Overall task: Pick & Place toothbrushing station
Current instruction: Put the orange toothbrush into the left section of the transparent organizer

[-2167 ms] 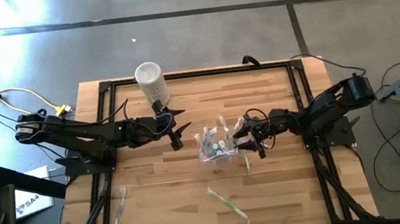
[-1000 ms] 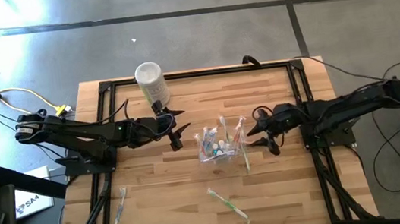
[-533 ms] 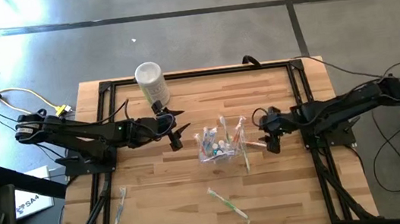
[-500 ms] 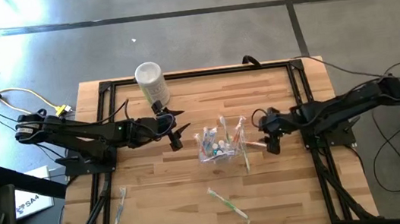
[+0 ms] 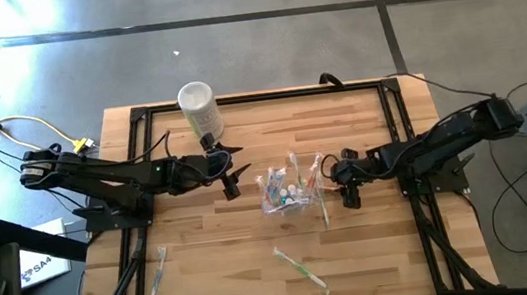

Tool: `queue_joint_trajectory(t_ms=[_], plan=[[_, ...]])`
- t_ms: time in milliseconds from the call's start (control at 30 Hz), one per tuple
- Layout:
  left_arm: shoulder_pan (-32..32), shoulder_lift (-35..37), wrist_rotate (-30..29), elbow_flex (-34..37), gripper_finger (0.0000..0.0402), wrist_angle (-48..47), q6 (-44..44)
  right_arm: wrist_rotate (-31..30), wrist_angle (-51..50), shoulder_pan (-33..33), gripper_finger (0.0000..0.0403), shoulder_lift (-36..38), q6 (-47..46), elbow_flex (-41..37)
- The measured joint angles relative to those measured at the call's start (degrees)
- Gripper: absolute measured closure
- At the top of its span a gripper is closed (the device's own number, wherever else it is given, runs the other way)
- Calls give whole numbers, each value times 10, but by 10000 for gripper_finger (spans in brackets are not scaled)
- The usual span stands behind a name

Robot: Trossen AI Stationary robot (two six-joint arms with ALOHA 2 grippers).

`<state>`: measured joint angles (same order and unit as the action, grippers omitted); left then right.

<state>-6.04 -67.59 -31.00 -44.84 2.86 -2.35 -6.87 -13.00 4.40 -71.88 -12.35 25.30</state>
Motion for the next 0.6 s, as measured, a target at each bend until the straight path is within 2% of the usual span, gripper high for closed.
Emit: queue_joint_trajectory(t_ms=[200,467,600], plan=[[0,0,0,0,174,-1,0,11,-3,0,204,-1,1,0],[0,0,0,0,174,0,0,37,13,-9,204,-57,-2,1],[0,0,0,0,174,-1,1,50,18,-33,221,-61,6,2]])
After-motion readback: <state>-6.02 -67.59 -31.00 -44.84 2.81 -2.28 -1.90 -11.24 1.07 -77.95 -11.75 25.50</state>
